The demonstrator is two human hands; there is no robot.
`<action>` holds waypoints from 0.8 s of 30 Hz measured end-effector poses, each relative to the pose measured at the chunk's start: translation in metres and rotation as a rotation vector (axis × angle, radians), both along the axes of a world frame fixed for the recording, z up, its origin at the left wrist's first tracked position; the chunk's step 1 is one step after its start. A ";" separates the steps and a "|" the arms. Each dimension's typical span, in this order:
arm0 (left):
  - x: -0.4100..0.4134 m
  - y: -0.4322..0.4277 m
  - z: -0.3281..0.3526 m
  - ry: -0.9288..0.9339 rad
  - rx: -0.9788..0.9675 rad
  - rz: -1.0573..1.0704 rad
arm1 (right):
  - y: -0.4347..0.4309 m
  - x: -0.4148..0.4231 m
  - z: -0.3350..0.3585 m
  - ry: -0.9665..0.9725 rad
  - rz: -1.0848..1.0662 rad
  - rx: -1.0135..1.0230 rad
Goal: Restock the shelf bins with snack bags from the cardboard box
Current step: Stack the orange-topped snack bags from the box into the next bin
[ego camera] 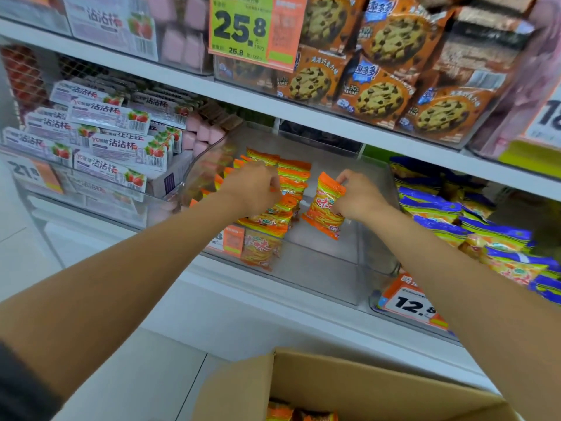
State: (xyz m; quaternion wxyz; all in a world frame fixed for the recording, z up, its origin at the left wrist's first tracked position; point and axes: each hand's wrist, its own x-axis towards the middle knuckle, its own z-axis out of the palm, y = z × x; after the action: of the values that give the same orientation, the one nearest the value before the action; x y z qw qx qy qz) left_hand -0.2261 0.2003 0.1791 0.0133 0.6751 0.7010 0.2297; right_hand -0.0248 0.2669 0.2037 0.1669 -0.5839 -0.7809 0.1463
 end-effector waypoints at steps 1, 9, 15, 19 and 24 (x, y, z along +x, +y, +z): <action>0.003 0.013 -0.001 0.070 -0.078 -0.028 | 0.009 -0.005 -0.003 -0.024 -0.035 0.032; -0.011 0.077 -0.020 0.399 -0.391 -0.167 | 0.085 -0.048 -0.044 0.014 -0.137 0.060; -0.016 0.075 -0.026 0.314 -0.361 -0.211 | 0.100 -0.038 -0.078 0.640 -0.448 -0.070; -0.017 0.077 -0.026 0.292 -0.373 -0.209 | 0.104 -0.035 -0.097 0.665 -0.334 -0.062; -0.017 0.077 -0.026 0.272 -0.382 -0.213 | 0.099 -0.038 -0.096 0.564 -0.290 -0.003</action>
State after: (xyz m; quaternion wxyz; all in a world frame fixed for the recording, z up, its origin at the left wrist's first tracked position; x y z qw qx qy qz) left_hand -0.2431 0.2774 0.1532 0.0702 0.7550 0.6519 -0.0023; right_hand -0.0627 0.3663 0.1073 0.3951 -0.6257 -0.6123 0.2784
